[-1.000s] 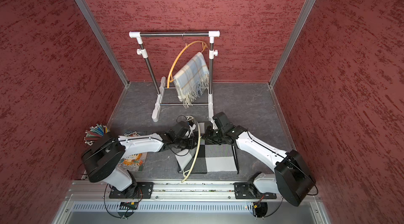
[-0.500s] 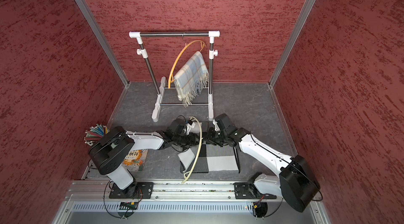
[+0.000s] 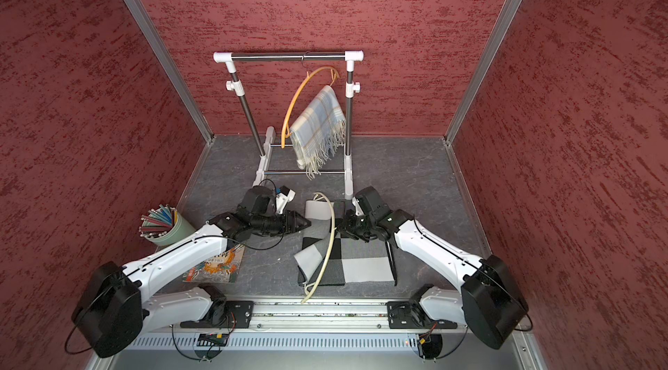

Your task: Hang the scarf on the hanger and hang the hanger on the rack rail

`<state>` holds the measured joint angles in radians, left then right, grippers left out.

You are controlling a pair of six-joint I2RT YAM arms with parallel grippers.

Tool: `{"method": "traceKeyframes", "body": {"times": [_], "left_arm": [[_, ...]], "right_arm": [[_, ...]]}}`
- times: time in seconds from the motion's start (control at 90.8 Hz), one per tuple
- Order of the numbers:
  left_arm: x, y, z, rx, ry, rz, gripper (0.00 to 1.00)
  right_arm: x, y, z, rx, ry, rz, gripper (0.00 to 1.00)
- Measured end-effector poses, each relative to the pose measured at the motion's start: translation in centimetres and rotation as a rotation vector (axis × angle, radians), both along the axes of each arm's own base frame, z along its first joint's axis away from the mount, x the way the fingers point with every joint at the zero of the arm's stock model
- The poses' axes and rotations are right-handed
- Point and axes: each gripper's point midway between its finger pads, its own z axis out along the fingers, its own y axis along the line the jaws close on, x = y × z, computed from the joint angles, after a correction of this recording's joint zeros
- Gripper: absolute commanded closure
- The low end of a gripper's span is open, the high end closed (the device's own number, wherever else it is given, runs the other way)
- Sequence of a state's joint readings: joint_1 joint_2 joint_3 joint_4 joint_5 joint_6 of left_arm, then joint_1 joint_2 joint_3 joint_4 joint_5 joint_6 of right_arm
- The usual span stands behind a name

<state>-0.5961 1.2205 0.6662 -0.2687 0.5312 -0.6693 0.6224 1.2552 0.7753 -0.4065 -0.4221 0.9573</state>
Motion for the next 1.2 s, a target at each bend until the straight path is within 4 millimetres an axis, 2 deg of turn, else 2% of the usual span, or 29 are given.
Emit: {"method": "traceKeyframes", "body": {"times": [0.11,0.154,0.209,0.32,0.529,0.595,0.683,0.716,0.738,0.76,0.826,0.859,0.915,0.992,1.069,1.124,1.201], "left_arm": [[-3.4,0.3,-5.5,0.124,0.137,-0.044,0.64],[-4.8,0.5,-7.0,0.162,0.177,-0.059,0.67],[-6.0,0.6,-8.0,0.182,0.206,-0.073,0.7],[-6.6,-0.6,-7.4,0.144,0.187,-0.096,0.76],[-8.7,-5.0,-3.6,-0.009,0.088,-0.236,0.84],[-8.4,-5.8,-3.8,-0.015,0.09,-0.235,0.89],[-7.8,-6.3,-5.7,0.025,0.129,-0.205,0.93],[-7.7,-6.1,-6.5,0.052,0.138,-0.19,0.89],[-7.6,-6.0,-6.9,0.07,0.136,-0.184,0.81],[-7.6,-5.8,-7.2,0.089,0.141,-0.17,0.77],[-7.5,-4.9,-7.0,0.135,0.11,-0.138,0.73],[-7.3,-4.5,-6.5,0.148,0.083,-0.122,0.68],[-6.5,-3.7,-4.9,0.157,0.013,-0.085,0.54],[-5.3,-2.4,-2.5,0.145,-0.061,-0.009,0.46],[-4.4,-1.0,-1.0,0.133,-0.108,0.063,0.29],[-4.2,0.2,-1.3,0.141,-0.116,0.103,0.24],[-4.5,1.9,-3.6,0.184,-0.075,0.138,0.24]], "right_arm": [[0.0,0.0,0.1,-0.004,0.002,0.003,1.0],[0.0,0.0,0.1,-0.005,0.001,0.004,1.0],[0.0,0.0,0.2,-0.007,0.002,0.006,1.0],[-0.1,-0.1,0.1,-0.013,0.008,0.009,1.0],[-0.2,-0.1,0.1,-0.013,0.009,0.012,1.0],[-0.2,-0.1,0.2,-0.01,0.011,0.014,1.0],[-0.3,0.0,0.2,-0.007,0.016,0.016,1.0],[-0.3,0.0,0.2,-0.006,0.016,0.016,1.0],[-0.3,0.0,0.2,-0.007,0.017,0.017,1.0],[-0.3,0.0,0.3,-0.007,0.017,0.017,1.0],[-0.3,0.0,0.3,-0.008,0.018,0.018,1.0],[-0.3,0.0,0.4,-0.008,0.018,0.018,1.0],[-0.3,0.0,0.4,-0.01,0.018,0.018,1.0],[-0.4,-0.1,0.3,-0.01,0.02,0.018,1.0],[-0.4,-0.1,0.3,-0.01,0.02,0.018,1.0],[-0.3,-0.1,0.4,-0.01,0.02,0.018,1.0],[-0.3,-0.1,0.4,-0.01,0.02,0.018,1.0]]}}
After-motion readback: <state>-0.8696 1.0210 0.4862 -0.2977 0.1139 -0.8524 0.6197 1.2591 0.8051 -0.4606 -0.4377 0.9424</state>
